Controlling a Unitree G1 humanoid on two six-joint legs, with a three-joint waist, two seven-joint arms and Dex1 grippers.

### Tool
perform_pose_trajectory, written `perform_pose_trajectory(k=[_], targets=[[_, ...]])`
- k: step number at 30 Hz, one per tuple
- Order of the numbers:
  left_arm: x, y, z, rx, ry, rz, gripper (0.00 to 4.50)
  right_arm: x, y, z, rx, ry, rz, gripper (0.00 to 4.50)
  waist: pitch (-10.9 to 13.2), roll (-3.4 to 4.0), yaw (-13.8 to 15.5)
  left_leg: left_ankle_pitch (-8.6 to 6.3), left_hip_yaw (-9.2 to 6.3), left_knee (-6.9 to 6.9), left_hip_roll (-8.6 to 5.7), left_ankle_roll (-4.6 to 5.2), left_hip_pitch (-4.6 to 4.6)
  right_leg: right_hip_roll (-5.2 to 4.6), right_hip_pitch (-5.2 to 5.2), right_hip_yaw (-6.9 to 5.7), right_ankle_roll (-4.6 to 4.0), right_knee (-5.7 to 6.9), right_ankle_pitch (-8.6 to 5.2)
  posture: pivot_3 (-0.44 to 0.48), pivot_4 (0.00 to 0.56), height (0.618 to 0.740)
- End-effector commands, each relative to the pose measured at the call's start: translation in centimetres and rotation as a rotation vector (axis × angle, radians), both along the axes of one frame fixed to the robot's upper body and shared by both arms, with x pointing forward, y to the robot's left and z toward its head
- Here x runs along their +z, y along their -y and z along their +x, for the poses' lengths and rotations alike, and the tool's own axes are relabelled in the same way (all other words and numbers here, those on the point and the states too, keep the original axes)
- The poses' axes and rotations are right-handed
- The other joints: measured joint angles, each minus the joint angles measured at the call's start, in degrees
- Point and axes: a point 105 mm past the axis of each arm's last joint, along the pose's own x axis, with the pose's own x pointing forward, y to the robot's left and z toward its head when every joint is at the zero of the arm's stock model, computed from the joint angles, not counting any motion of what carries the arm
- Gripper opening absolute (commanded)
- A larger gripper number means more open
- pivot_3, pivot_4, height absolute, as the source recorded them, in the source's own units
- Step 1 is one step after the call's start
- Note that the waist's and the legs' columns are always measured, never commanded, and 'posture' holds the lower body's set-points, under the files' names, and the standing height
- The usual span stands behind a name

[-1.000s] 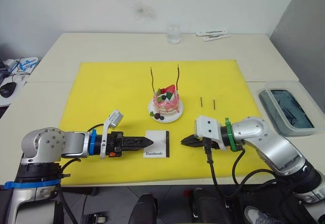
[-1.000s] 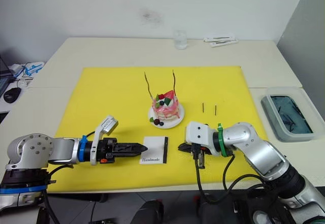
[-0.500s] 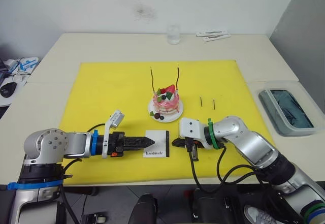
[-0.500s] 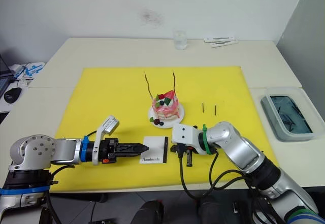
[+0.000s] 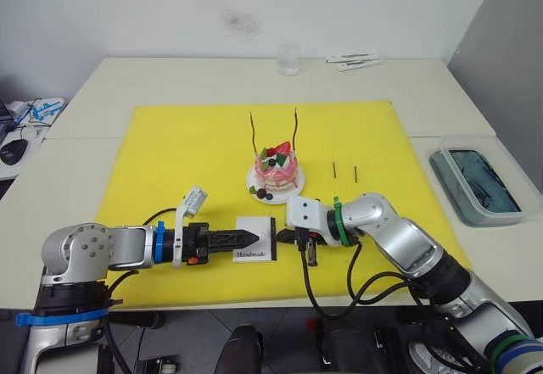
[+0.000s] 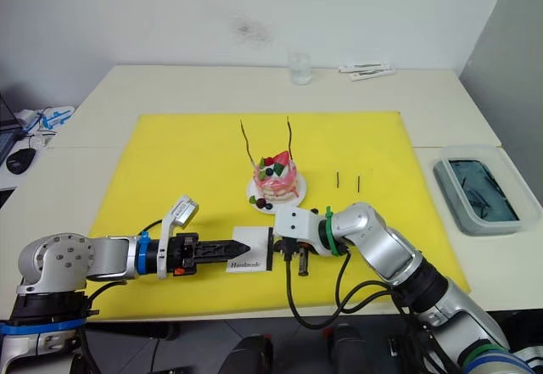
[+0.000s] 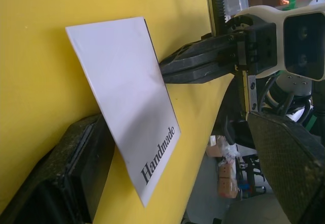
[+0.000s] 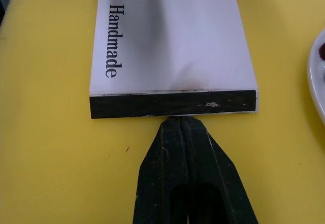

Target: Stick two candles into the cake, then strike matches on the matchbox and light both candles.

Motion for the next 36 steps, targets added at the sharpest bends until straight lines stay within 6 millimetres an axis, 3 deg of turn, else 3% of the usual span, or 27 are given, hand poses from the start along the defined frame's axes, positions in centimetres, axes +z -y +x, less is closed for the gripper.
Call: perform_pose_trajectory(k=[1,14,17,29,36], targets=[[-0.9,0.8,-0.6,-0.026,-0.023,0.008,4.5,0.6,-1.1,-0.4,0.041,0.024,0.03,0.02,-0.03,0.01,0.0,0.0,0.0,0.0,0.0,0.0,0.0,0.0,0.0,0.0,0.0,0.0,0.0,0.0,0.15,0.74],[-1.3,0.9,-0.8,-0.026,-0.031,0.0,4.5,0.7,-1.8,-0.5,0.059,0.029,0.051,0.02,-0.06,0.02,0.08,0.0,0.0,0.0,-0.02,-0.01,-0.02,-0.01,0.03,0.01,0.0,-0.06,0.0,0.0,0.15,0.74],[-1.4,0.9,-0.9,-0.027,-0.032,0.004,3.9,0.8,-1.8,-0.5,0.061,0.027,0.052,0.0,-0.07,0.02,0.07,0.0,-0.01,-0.01,-0.02,-0.01,-0.02,-0.01,0.03,0.01,-0.01,-0.06,0.0,0.0,0.15,0.74],[-2.3,1.6,-1.2,-0.02,-0.021,0.002,0.1,1.6,-2.5,-0.9,0.077,0.025,0.088,0.0,-0.07,0.03,0.04,0.0,-0.01,-0.05,-0.01,-0.01,-0.1,-0.02,-0.02,0.0,-0.03,-0.14,-0.02,0.0,0.15,0.74],[-1.9,0.4,-1.1,0.01,-0.005,0.021,0.04,1.9,-2.4,-0.8,0.074,0.025,0.093,0.0,-0.07,0.03,-0.13,0.0,0.0,-0.05,0.02,-0.01,-0.05,0.02,-0.02,0.0,-0.02,-0.1,-0.01,0.0,0.15,0.74]])
